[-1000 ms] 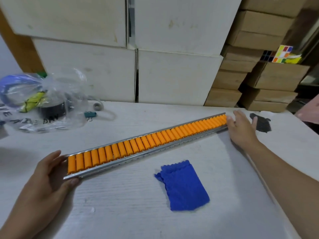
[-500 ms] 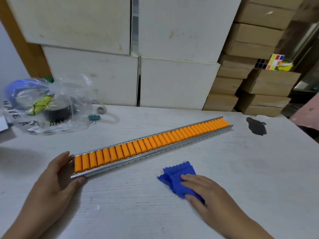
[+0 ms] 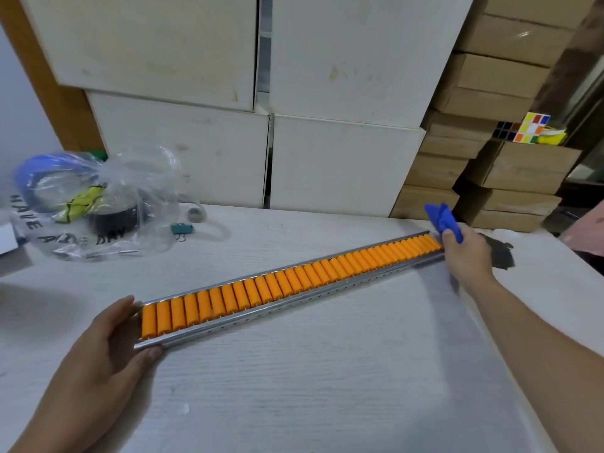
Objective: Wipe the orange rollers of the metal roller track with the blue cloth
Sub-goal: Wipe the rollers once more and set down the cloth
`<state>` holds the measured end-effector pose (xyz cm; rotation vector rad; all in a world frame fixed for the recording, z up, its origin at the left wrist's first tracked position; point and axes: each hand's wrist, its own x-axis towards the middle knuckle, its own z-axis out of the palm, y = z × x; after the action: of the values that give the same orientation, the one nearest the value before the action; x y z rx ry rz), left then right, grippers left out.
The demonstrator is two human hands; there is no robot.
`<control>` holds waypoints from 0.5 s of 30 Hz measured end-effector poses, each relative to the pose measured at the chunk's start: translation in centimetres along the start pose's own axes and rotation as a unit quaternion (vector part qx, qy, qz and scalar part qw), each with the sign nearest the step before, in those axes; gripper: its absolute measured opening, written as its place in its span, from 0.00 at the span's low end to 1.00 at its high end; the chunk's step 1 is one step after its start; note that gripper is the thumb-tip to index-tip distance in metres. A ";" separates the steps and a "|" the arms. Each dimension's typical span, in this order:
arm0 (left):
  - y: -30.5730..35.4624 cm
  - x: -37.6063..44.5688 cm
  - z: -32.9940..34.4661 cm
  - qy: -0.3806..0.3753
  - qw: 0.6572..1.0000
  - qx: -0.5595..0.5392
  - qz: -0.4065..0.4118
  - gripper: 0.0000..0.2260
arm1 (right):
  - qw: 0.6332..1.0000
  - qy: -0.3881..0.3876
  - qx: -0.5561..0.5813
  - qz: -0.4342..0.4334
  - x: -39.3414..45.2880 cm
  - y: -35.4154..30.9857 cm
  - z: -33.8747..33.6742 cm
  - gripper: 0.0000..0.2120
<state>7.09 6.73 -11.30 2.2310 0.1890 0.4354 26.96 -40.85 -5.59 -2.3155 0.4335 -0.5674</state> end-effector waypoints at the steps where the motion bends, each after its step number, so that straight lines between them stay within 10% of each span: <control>1: 0.2 0.0 -0.1 -0.002 1.000 0.000 0.002 0.37 | 1.000 -0.019 -0.022 0.010 0.0 0.4 0.8 0.13; 15: 1.2 -0.3 -0.4 -0.008 0.999 -0.004 -0.046 0.34 | 0.971 -0.177 -0.028 -0.159 -16.1 -8.6 5.8 0.21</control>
<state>6.69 6.17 -10.24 2.2069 0.2804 0.3671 17.49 -24.33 -7.82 -2.4911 -0.0944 -0.2804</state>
